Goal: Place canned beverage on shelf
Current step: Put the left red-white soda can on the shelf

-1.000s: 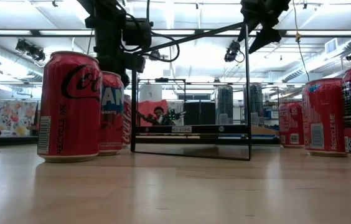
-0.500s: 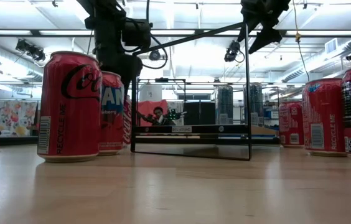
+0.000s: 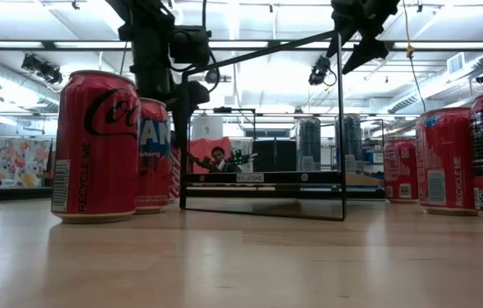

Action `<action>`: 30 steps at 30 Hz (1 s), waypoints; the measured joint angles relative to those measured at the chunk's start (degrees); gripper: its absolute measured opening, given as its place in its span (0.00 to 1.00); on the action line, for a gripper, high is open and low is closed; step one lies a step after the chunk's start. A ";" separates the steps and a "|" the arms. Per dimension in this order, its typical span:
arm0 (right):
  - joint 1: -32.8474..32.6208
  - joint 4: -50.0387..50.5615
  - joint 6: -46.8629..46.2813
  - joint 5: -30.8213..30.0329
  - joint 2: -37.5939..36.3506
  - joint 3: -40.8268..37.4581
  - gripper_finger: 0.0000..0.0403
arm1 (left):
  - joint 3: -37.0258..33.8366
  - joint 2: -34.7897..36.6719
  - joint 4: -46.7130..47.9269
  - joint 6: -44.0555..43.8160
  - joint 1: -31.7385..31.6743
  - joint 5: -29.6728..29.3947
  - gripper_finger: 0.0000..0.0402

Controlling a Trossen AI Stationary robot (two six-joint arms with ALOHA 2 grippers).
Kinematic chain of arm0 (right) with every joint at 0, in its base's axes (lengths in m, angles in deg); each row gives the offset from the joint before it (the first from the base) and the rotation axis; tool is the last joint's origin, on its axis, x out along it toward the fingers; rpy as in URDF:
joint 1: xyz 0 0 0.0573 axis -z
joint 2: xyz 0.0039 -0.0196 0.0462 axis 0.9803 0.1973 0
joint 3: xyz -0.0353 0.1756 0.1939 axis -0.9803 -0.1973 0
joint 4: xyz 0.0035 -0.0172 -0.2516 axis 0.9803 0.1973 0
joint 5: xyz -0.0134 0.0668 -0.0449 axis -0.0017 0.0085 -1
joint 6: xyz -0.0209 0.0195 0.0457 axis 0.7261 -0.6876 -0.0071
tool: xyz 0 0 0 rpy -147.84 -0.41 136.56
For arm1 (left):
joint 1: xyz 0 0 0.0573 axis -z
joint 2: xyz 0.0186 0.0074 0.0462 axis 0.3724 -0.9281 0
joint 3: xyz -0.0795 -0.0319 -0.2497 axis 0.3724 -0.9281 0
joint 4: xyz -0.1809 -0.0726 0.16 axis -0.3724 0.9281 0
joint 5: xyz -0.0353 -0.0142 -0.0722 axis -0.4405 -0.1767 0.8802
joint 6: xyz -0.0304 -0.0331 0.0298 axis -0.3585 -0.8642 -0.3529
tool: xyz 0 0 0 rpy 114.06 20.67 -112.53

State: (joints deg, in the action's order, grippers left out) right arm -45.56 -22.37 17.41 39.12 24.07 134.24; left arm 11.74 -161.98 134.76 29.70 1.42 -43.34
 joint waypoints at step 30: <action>0.00 -0.19 -0.01 0.02 0.00 0.00 0.86 | 0.04 -2.62 -5.49 12.14 -0.76 -1.83 0.84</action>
State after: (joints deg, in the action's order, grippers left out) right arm -45.56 -22.56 17.40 39.15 24.07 134.24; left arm 11.78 -164.60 129.28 41.83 0.67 -45.17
